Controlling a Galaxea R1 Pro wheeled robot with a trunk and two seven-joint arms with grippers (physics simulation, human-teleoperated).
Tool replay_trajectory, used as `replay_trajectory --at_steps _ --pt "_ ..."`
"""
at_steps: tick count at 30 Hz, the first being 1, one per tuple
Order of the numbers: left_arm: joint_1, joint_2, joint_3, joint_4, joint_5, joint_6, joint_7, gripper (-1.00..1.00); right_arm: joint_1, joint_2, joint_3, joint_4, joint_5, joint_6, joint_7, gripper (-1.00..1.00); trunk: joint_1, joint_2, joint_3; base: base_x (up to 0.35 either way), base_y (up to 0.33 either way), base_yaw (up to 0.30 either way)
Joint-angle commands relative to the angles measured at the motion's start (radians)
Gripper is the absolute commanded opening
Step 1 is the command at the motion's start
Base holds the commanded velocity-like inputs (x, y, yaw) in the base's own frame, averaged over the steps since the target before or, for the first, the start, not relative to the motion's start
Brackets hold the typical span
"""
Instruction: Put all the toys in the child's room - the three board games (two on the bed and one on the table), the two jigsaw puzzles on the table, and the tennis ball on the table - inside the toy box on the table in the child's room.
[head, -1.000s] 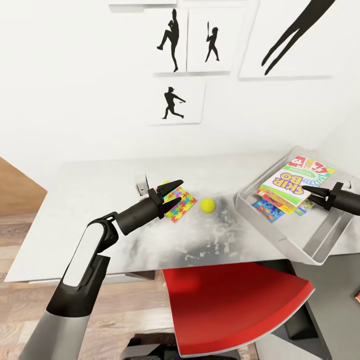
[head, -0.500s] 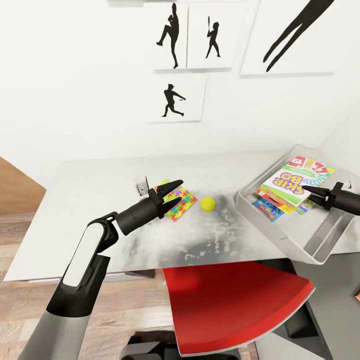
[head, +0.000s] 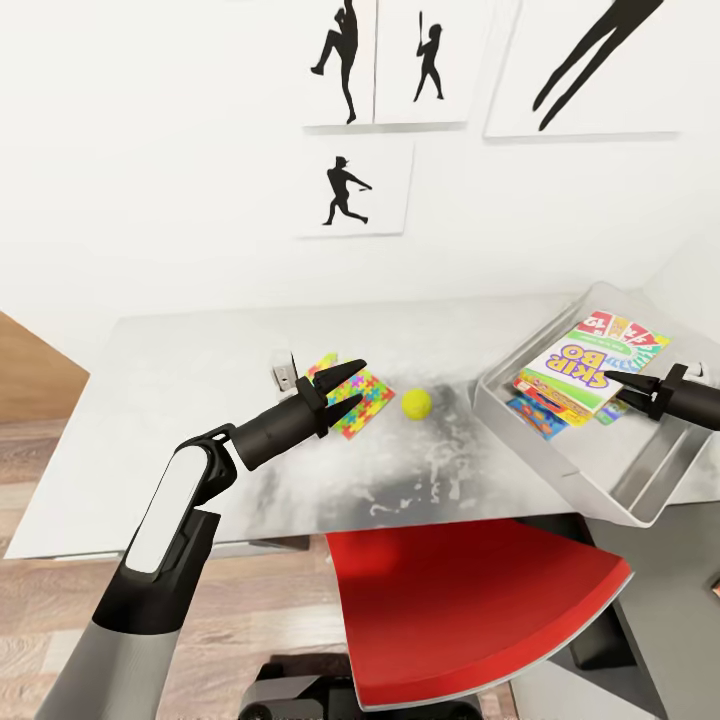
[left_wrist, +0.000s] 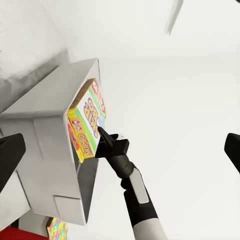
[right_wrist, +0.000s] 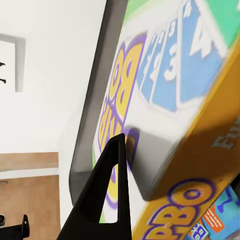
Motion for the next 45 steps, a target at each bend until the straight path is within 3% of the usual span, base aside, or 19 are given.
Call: replay_trajectory --at_steps 1,17,32,33,45 --pt "-0.001 -0.001 0.001 0.0 0.008 0.003 0.007 1.0 -0.001 0.0 -0.002 0.001 0.005 0.003 0.007 -1.0 0.0 -0.002 -0.003 0.0 0.0 0.0" --pt "-0.001 0.0 0.001 0.0 0.008 0.003 0.005 1.0 -0.001 0.0 -0.002 0.001 0.005 0.003 0.007 -1.0 0.0 -0.002 -0.026 0.0 0.0 0.0" --pt "-0.006 -0.014 -0.005 0.0 0.01 0.019 -0.004 1.0 -0.001 0.0 -0.002 0.001 0.005 0.003 0.003 -1.0 0.0 -0.002 -0.029 0.0 0.0 0.0" --pt "-0.006 -0.016 -0.005 0.0 0.01 0.022 -0.004 1.0 -0.001 0.0 -0.003 0.001 0.005 0.003 0.003 1.0 0.0 -0.002 -0.029 0.0 0.0 0.0" --pt "-0.008 -0.017 -0.006 0.0 0.01 0.026 -0.004 1.0 -0.001 0.001 -0.004 0.001 0.005 0.003 0.003 1.0 0.0 -0.002 -0.029 0.0 0.0 0.0"
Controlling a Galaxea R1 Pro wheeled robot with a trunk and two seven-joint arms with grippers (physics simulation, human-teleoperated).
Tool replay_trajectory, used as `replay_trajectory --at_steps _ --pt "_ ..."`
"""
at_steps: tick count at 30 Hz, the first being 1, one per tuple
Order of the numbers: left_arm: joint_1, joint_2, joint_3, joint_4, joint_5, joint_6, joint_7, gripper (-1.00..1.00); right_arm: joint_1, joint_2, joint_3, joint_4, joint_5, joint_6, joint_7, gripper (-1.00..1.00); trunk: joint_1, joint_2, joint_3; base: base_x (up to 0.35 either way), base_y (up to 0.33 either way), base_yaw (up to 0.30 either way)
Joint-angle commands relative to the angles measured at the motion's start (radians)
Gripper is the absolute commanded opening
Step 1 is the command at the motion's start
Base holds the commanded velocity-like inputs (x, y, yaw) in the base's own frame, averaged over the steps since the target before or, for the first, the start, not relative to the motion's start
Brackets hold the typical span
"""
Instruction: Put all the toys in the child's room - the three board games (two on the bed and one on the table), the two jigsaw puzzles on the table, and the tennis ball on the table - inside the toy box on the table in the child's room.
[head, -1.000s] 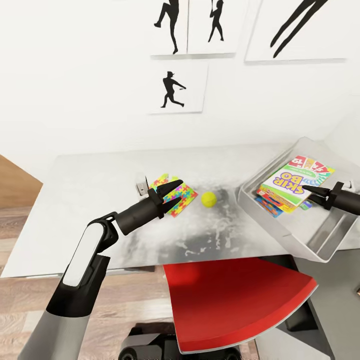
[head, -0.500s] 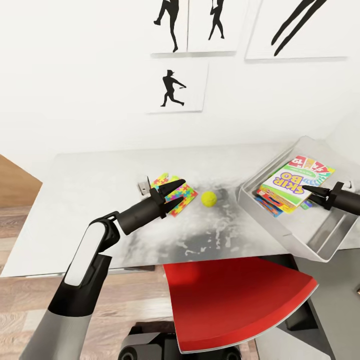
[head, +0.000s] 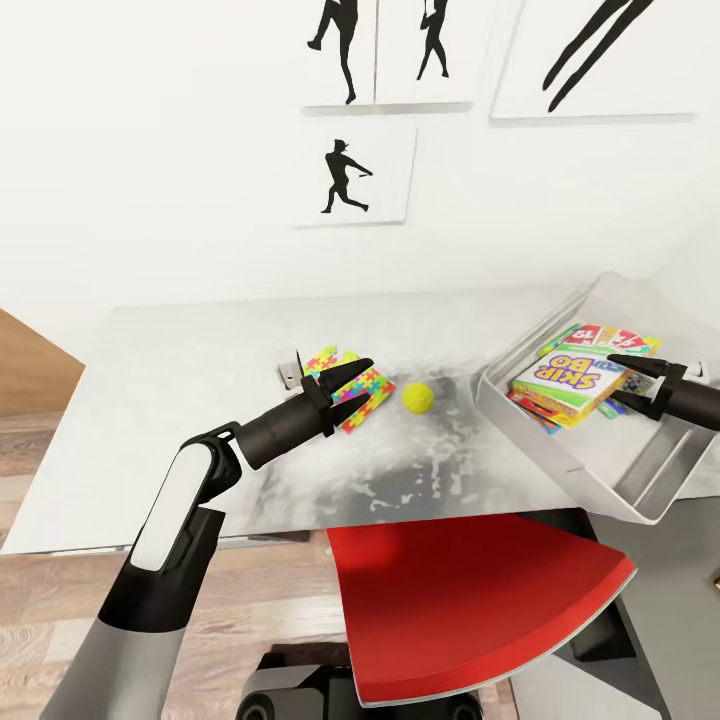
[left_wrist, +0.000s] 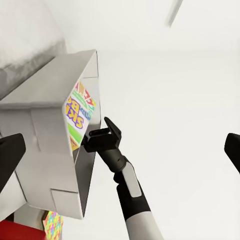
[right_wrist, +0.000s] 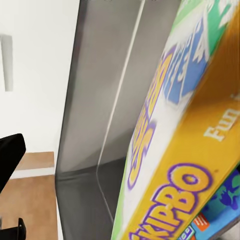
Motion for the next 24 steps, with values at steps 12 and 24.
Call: replay_trajectory --at_steps 12,24 --pt "-0.001 0.001 0.001 0.0 0.007 0.004 0.005 1.0 -0.002 -0.012 -0.006 -0.002 0.005 0.003 -0.025 1.0 0.001 -0.002 -0.001 0.0 0.0 0.0" --pt "-0.001 0.003 0.002 0.0 0.007 0.004 0.006 1.0 -0.002 -0.058 -0.011 -0.011 0.004 0.003 -0.127 1.0 0.001 -0.002 -0.001 0.0 0.0 0.0"
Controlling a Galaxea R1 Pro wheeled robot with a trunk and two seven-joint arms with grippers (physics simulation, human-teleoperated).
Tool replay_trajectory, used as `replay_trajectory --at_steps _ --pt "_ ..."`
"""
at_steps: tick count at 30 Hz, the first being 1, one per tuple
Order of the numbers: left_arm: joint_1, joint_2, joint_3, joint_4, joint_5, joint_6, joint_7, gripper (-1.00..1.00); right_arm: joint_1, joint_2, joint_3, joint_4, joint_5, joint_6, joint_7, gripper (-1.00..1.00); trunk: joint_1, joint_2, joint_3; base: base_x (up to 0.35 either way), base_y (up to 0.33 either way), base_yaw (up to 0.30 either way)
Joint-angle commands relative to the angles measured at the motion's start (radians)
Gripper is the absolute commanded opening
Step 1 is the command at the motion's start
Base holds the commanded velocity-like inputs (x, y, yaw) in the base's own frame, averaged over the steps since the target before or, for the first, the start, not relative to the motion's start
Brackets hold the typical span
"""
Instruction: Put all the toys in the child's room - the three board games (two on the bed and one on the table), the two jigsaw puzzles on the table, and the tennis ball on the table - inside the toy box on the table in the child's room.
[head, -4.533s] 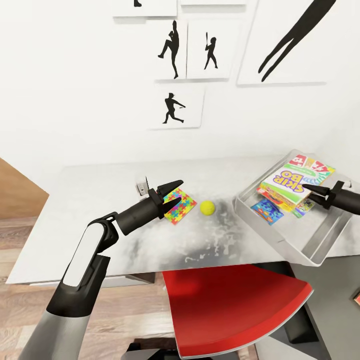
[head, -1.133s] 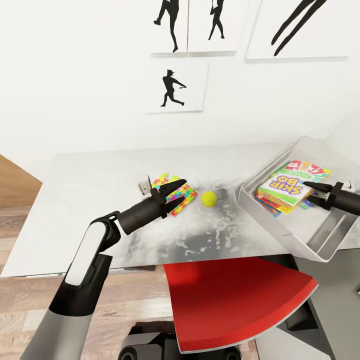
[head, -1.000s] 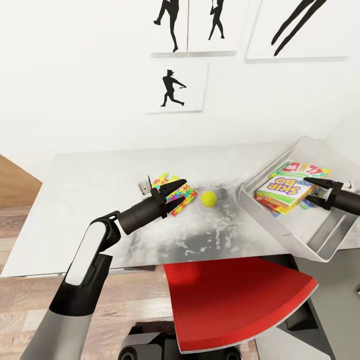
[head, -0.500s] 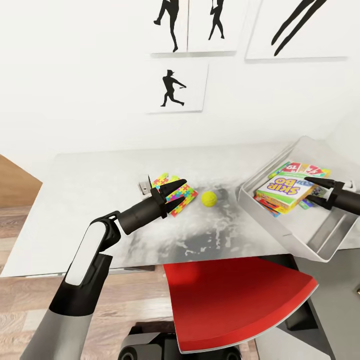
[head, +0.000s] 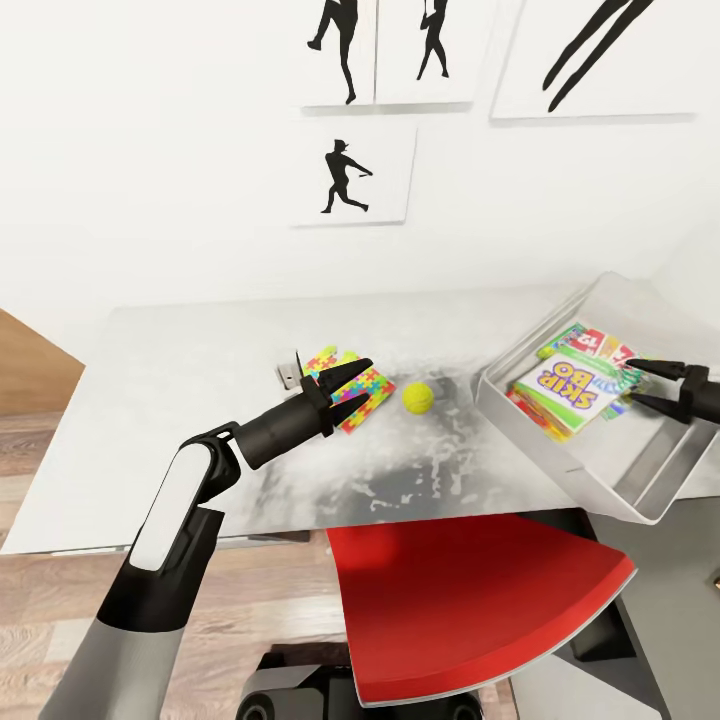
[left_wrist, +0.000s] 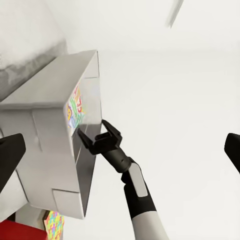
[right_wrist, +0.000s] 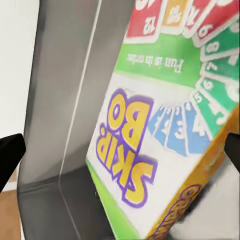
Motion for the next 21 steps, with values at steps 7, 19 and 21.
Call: replay_trajectory --at_steps 7,19,21 --pt "-0.001 0.001 0.001 0.0 0.007 0.004 0.006 1.0 -0.001 -0.012 -0.002 -0.021 0.005 0.004 0.002 1.0 0.001 -0.002 -0.001 0.0 0.0 0.0" --pt "0.0 0.003 0.001 0.0 0.007 0.003 0.006 1.0 0.075 -0.012 -0.031 -0.329 0.004 0.004 0.001 1.0 0.001 -0.002 -0.001 0.0 0.0 0.0" --pt "0.0 0.003 0.001 0.0 0.007 0.003 0.006 1.0 0.09 -0.012 -0.047 -0.355 0.004 0.004 0.001 1.0 0.001 -0.002 -0.001 0.0 0.0 0.0"
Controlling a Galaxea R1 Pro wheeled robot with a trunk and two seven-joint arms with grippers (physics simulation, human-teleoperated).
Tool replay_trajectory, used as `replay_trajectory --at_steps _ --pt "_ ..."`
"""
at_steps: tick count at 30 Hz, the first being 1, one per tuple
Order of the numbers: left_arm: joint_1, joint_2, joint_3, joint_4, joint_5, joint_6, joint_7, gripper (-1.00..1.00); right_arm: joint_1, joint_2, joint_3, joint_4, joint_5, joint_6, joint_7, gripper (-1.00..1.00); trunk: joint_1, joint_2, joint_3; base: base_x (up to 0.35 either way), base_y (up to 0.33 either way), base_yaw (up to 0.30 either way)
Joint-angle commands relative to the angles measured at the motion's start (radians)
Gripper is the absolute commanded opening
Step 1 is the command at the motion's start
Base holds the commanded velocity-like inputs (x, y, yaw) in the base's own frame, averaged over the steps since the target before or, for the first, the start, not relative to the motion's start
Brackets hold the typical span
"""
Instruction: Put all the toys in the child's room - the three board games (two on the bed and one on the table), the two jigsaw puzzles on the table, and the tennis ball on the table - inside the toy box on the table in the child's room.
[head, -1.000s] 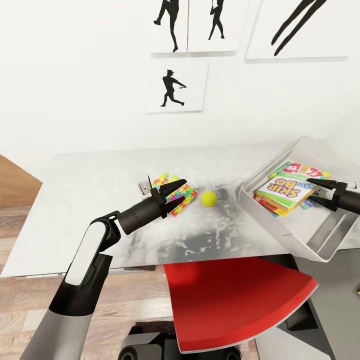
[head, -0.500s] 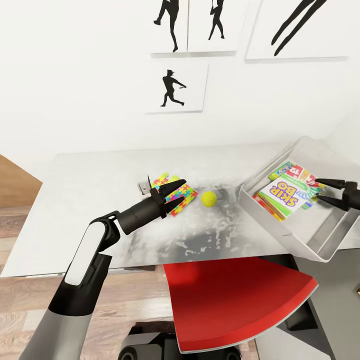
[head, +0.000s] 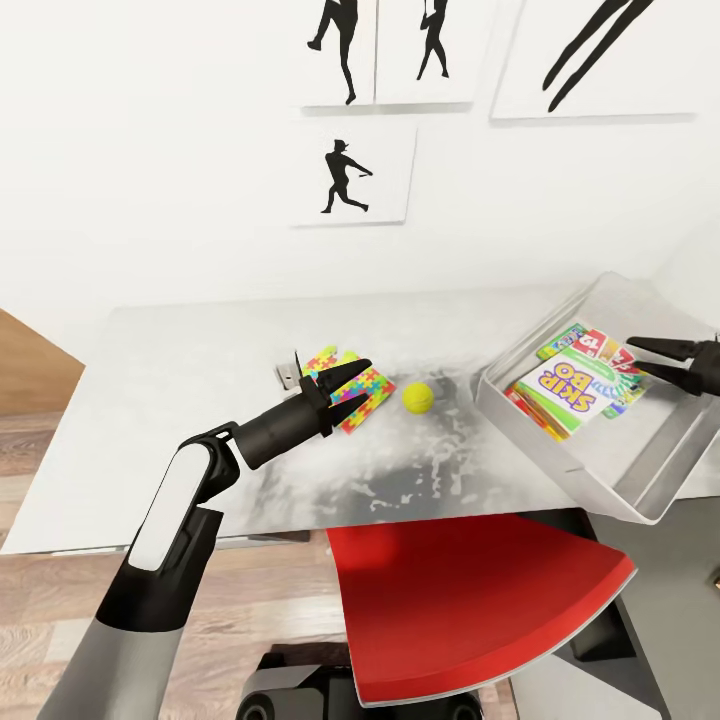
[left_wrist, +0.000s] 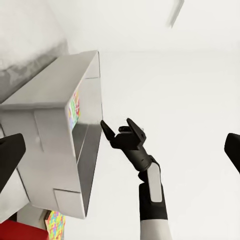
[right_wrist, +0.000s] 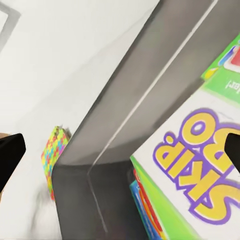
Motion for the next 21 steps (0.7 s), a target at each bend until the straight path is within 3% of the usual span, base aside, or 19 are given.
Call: replay_trajectory --at_steps 1,5,7,8,13,17,21 --pt "0.0 0.0 0.001 0.0 0.007 0.003 0.006 1.0 0.017 0.0 -0.019 -0.024 0.005 0.004 0.006 1.0 0.001 -0.002 -0.001 0.0 0.0 0.0" --pt "0.002 0.0 0.002 0.0 0.007 0.003 0.006 1.0 0.099 0.004 -0.098 -0.118 0.005 0.004 0.006 1.0 0.001 -0.002 -0.001 0.0 0.0 0.0" --pt "0.004 0.001 0.002 0.0 0.007 0.003 0.006 1.0 0.178 0.007 -0.152 -0.192 0.005 0.004 0.007 1.0 0.001 -0.002 -0.001 0.0 0.0 0.0" --pt "0.006 0.002 0.0 0.0 0.007 0.006 0.003 1.0 0.275 0.01 -0.22 -0.277 0.005 0.004 0.007 1.0 0.001 -0.002 -0.001 0.0 0.0 0.0" --pt "0.01 0.004 -0.013 -0.001 0.001 0.016 -0.07 1.0 0.432 0.028 -0.383 -0.413 0.006 0.004 0.006 1.0 0.001 -0.002 -0.001 0.0 0.0 0.0" --pt "0.007 0.008 -0.028 -0.001 -0.009 0.02 -0.124 1.0 0.501 0.046 -0.504 -0.473 0.007 0.004 0.006 1.0 0.001 -0.002 -0.001 -0.033 -0.008 0.0" --pt "0.004 0.013 -0.035 -0.001 -0.013 0.022 -0.148 1.0 0.535 0.066 -0.567 -0.498 0.009 0.004 0.007 1.0 0.001 -0.002 -0.001 -0.18 -0.033 0.0"
